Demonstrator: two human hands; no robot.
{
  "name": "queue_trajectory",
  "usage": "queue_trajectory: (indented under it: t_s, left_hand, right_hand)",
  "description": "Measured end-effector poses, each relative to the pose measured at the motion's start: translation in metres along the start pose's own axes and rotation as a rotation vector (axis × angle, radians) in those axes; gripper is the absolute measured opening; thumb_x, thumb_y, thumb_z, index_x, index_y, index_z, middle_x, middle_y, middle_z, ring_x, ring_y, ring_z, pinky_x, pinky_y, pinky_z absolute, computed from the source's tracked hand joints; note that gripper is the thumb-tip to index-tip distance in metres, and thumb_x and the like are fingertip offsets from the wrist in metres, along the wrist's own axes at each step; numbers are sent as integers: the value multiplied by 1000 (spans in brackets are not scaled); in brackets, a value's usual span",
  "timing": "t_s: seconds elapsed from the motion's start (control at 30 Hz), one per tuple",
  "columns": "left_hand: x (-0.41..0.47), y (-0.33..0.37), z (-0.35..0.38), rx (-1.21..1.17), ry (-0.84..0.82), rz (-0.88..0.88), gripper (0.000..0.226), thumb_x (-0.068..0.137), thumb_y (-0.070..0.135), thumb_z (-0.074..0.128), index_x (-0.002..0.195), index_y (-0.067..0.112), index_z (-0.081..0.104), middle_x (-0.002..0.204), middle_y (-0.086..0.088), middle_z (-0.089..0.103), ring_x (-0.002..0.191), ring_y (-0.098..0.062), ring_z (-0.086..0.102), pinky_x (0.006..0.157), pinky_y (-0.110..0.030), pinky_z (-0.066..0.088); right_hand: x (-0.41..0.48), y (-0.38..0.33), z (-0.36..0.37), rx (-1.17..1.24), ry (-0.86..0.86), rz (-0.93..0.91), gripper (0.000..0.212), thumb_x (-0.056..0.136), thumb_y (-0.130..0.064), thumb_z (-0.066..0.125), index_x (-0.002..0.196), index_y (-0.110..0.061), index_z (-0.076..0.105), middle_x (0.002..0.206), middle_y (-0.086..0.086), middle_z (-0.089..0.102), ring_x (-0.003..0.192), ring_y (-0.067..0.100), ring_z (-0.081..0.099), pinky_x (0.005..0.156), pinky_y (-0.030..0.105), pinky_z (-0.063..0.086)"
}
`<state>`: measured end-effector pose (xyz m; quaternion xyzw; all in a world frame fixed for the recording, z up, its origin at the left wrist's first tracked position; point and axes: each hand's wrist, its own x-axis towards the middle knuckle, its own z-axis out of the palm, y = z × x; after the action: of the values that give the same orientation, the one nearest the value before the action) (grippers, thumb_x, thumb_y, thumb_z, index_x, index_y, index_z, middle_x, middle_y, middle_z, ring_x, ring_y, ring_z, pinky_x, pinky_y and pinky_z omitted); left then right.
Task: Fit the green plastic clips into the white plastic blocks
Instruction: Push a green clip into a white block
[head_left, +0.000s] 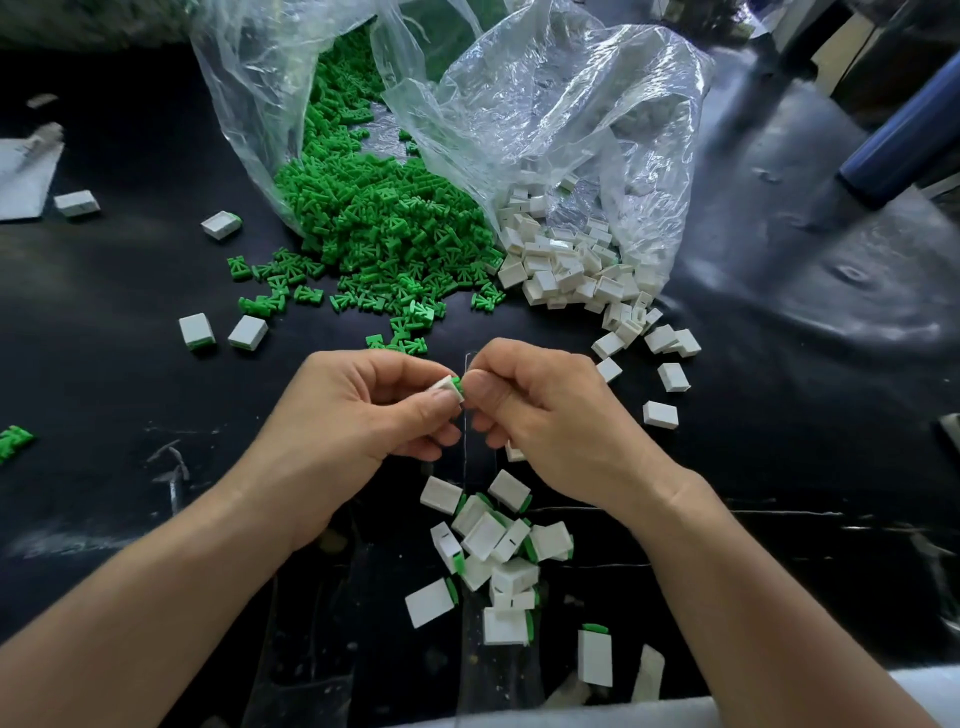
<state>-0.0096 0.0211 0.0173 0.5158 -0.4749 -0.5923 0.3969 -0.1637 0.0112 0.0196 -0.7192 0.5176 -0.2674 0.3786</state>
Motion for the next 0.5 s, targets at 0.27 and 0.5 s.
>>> queue_trajectory:
  t_s: [0.27, 0.5]
  left_hand:
    - [-4, 5, -4, 113, -82, 91, 13, 68, 17, 66, 73, 6, 71, 64, -11, 69, 49, -14, 63, 44, -19, 49]
    - [-4, -3, -5, 335, -122, 169, 14, 79, 2, 65, 70, 10, 71, 52, -1, 64, 45, -9, 60, 44, -16, 46]
  right_hand:
    - [-1, -5, -1, -64, -28, -30, 28, 93, -17, 51, 65, -21, 48, 60, 2, 54, 63, 21, 52, 63, 44, 47]
    - [-5, -11, -4, -351, -130, -138, 20, 92, -17, 50, 73, -11, 50, 58, -9, 37, 62, 17, 39, 62, 38, 34]
